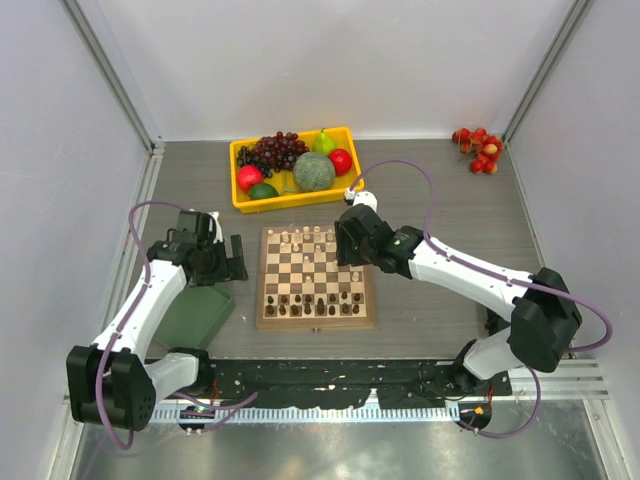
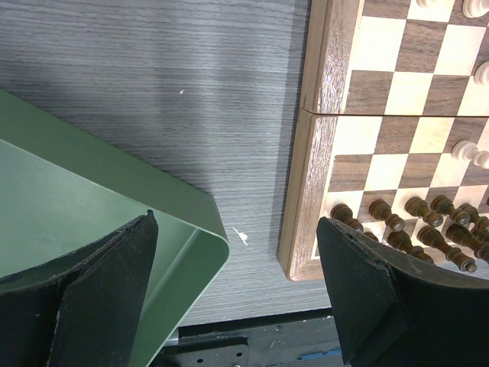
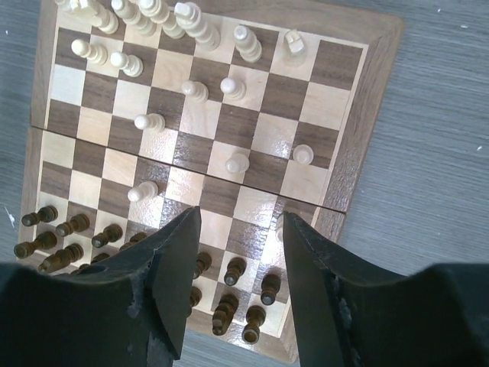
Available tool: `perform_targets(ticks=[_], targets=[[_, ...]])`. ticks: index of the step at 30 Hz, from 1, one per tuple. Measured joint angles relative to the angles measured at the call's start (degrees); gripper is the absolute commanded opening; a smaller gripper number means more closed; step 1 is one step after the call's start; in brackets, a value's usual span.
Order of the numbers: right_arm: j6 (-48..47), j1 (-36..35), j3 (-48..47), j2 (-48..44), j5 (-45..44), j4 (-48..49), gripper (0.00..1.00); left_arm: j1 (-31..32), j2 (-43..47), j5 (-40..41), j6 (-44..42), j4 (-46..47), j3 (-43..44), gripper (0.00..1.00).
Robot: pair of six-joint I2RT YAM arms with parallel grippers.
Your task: Set up the chess pieces on the board
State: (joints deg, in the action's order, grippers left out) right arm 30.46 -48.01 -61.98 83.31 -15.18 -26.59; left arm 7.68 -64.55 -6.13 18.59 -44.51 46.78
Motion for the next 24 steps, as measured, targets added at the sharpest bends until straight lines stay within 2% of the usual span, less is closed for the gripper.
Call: perform_targets(ticks=[24], targets=[[-0.8, 6.7, 0.0, 6.6, 4.9, 0.4, 0.5, 0.0, 0.3, 0.0, 0.0, 0.0, 0.0, 0.92]])
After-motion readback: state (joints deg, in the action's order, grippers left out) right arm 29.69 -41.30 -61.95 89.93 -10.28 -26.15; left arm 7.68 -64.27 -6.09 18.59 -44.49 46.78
